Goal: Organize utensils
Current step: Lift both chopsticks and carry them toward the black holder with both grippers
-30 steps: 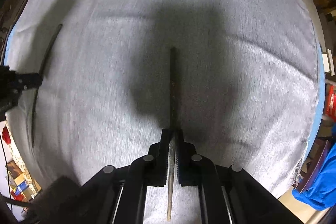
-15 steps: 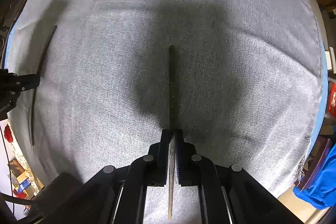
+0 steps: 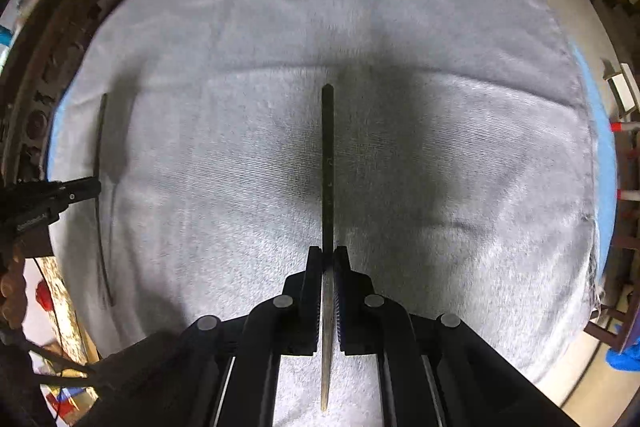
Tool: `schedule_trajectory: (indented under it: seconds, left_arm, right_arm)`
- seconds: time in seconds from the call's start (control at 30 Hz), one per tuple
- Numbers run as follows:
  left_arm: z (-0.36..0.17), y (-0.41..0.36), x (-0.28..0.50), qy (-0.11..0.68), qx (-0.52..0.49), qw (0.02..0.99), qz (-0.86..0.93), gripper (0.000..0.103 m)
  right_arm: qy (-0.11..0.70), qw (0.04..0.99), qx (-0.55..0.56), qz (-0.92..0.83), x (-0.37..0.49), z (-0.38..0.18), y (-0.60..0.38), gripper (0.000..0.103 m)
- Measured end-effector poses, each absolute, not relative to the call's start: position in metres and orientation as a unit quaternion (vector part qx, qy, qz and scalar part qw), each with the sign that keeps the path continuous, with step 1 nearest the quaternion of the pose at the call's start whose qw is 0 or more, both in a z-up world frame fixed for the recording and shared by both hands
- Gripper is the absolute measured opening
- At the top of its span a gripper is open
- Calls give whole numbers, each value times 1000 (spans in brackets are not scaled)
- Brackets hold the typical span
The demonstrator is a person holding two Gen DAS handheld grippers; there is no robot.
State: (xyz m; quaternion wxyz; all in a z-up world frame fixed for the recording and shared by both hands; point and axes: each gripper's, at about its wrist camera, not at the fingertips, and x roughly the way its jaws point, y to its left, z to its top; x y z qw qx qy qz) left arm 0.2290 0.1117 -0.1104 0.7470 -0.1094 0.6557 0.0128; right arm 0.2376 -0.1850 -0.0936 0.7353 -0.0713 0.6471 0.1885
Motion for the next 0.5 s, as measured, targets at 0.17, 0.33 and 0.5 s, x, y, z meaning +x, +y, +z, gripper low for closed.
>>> schedule_trajectory:
  seconds: [0.17,0.33,0.5]
  left_arm:
    - [-87,111,195,609,-104,785,51,5]
    - [-64,107,175,566,-91,816,78,5]
    - [-51,104,164,532,-98,836,92,5]
  right_arm:
    - [627,755,-59,183,220,-80,-206,7]
    - [608,771,-48,185,214,-56,-219,7]
    - [586,788,-26,187,198,-36,-228,7]
